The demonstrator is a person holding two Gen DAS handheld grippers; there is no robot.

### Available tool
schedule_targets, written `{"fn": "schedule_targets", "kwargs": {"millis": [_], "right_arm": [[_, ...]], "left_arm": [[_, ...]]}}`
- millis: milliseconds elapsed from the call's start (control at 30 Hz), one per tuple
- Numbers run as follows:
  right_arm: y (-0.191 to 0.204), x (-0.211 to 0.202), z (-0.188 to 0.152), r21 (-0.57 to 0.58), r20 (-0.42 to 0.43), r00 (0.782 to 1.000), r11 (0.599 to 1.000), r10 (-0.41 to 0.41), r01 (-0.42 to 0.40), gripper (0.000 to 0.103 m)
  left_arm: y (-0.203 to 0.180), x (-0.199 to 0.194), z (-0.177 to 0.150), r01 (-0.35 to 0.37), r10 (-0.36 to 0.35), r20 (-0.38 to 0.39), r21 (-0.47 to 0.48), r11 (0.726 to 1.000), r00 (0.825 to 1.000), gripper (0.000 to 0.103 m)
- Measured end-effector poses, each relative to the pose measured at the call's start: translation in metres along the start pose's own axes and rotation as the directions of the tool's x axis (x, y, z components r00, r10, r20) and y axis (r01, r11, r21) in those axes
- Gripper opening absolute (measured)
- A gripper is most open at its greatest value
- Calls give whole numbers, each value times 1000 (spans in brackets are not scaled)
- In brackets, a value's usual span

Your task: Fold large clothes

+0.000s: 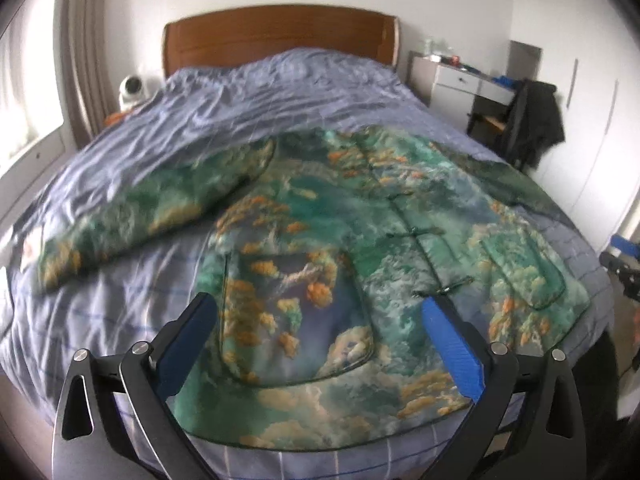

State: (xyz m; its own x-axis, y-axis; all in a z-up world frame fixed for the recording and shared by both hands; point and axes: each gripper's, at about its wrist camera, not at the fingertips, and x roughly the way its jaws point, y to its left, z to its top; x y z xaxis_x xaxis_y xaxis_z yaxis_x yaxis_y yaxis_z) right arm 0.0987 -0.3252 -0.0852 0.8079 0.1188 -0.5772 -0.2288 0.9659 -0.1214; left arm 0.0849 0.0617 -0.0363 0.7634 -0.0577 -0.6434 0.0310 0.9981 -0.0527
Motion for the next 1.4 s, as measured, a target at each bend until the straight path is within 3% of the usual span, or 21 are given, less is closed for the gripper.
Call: {"fn": "schedule_targets", "kwargs": {"millis": [133,500,1100,1267,1400], "right_arm": [[2,-8,5,21,33,999,1000,-1,1,85],[-1,-8,9,58,17,999,998,33,-34,85],[-11,7,6,130,-43,999,992,8,-2,85],[-36,17,5,173,-55,998,984,-35,44,85],[-94,24,4,271,-62,994,958,-86,99,85]], "left_arm": [[-1,-11,14,56,-56,35,-2,998,998,102],[-14,-13,14,-5,4,44,24,1000,999,102],[-24,-9,7,5,-6,20,43,999,1000,102],[-22,-8,5,3,-4,18,35,999,1000,102],[-21,-3,3,-2,2,-4,33,999,1000,102]]}}
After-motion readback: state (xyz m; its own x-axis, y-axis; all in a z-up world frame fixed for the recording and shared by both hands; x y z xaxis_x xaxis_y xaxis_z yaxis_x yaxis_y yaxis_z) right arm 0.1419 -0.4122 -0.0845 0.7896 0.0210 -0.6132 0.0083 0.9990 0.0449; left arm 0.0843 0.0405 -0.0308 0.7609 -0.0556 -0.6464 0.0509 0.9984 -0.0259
